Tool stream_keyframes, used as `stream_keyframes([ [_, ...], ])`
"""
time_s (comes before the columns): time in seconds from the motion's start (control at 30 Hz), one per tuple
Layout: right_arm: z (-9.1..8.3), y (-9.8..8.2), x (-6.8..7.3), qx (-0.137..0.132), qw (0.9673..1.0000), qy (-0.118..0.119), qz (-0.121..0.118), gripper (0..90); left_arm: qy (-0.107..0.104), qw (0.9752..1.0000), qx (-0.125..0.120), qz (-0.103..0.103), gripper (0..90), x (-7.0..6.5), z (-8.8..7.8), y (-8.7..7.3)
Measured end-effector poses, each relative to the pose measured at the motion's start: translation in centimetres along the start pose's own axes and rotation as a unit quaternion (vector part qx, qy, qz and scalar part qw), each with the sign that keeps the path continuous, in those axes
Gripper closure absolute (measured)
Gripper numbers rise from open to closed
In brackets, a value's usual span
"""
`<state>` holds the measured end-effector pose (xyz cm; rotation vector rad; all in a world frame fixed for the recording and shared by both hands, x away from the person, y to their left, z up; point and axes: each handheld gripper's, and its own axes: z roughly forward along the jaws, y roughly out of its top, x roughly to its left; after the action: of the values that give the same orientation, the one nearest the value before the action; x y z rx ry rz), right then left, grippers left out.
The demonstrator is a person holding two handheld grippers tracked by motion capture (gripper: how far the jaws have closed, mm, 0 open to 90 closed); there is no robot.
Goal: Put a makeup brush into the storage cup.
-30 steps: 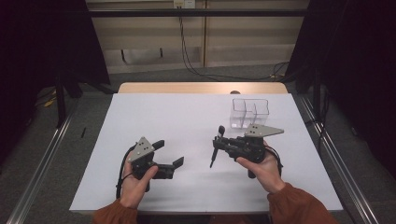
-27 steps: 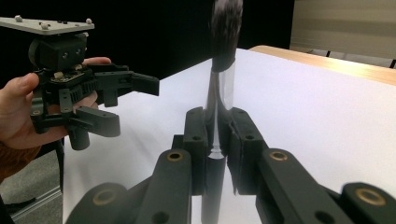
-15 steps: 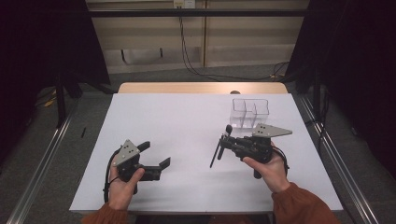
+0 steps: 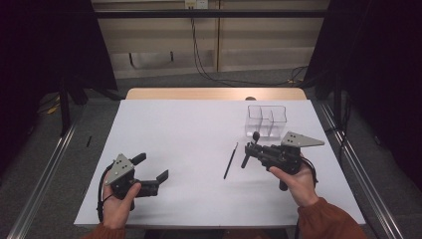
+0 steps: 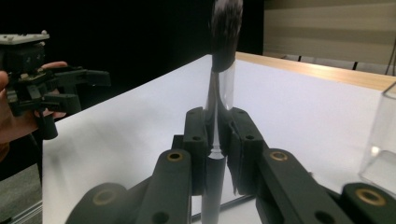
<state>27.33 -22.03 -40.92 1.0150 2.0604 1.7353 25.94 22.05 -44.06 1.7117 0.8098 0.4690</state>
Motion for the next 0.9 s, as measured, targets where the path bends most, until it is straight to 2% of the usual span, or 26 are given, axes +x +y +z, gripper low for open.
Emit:
stream_keyframes([
  [0.07, -0.3, 0.1, -0.2, -0.003, 1.0, -0.005, 0.002, 79.5, -0.001, 0.9999, 0.0, 0.011, 1.9, -0.1, -0.2, 0.0],
  [0.3, -1.7, 0.5, -1.3, -0.011, 0.9995, -0.031, -0.003, 79.5, 0.011, 0.9999, -0.009, -0.007, 2.1, 0.2, -0.7, -0.3],
  [0.6, -2.3, 1.6, -2.7, -0.017, 0.9986, -0.05, -0.007, 79.4, 0.013, 0.9999, -0.005, -0.002, 2.3, 0.2, -1.2, -0.3],
  [0.9, -3.3, 3.0, -4.9, -0.028, 0.9955, -0.09, -0.005, 79.4, 0.015, 0.9999, -0.006, 0.0, 2.2, 0.3, -1.7, -0.4],
])
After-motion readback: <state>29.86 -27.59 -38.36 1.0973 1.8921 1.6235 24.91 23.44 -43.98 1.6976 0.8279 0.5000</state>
